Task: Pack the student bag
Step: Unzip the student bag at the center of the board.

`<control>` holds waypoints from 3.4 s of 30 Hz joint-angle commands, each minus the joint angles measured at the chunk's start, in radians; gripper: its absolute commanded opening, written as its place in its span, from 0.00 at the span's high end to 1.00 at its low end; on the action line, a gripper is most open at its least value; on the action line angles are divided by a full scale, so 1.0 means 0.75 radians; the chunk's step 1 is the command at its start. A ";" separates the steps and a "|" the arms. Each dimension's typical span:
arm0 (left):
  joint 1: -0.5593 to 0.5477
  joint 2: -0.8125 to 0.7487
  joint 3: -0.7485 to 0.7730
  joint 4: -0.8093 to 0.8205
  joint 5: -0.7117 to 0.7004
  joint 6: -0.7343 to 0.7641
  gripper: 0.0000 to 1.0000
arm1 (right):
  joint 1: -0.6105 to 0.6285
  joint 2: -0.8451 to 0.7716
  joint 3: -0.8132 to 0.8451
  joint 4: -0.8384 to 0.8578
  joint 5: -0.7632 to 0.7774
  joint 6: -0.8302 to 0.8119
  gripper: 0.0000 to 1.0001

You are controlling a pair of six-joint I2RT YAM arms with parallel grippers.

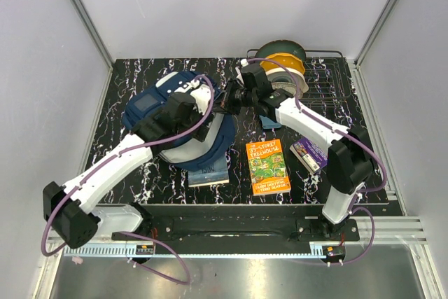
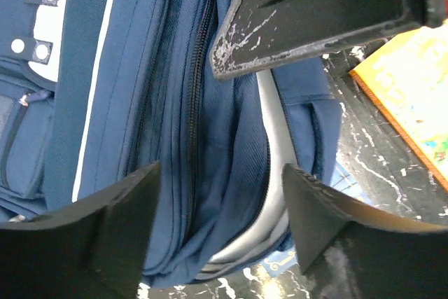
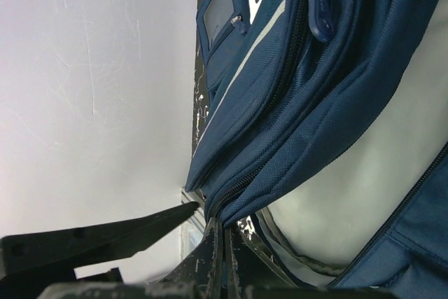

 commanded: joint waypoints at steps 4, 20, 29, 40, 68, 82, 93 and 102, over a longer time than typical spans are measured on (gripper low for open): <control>-0.009 0.044 0.059 0.060 -0.164 0.062 0.57 | 0.021 -0.122 0.016 0.065 -0.013 -0.014 1.00; -0.007 0.001 0.076 0.068 -0.342 -0.055 1.00 | 0.017 -0.189 -0.141 0.073 0.034 0.006 0.23; -0.007 -0.089 0.008 0.070 -0.215 -0.047 1.00 | 0.019 -0.140 -0.217 0.306 -0.043 0.170 0.14; -0.009 -0.173 -0.072 0.077 -0.107 -0.069 1.00 | 0.021 -0.036 -0.201 0.435 -0.097 0.244 0.62; -0.009 -0.194 -0.076 0.054 -0.066 -0.045 0.36 | 0.025 -0.122 -0.209 0.425 -0.058 0.211 1.00; -0.009 -0.112 -0.004 -0.007 0.083 0.057 0.22 | 0.025 -0.148 -0.180 0.388 -0.044 0.174 1.00; -0.025 0.056 0.012 -0.056 -0.031 0.072 0.74 | 0.021 -0.199 -0.211 0.347 -0.003 0.131 1.00; -0.019 0.050 -0.086 -0.058 -0.313 0.027 1.00 | -0.073 -0.312 -0.335 0.165 0.114 0.013 0.31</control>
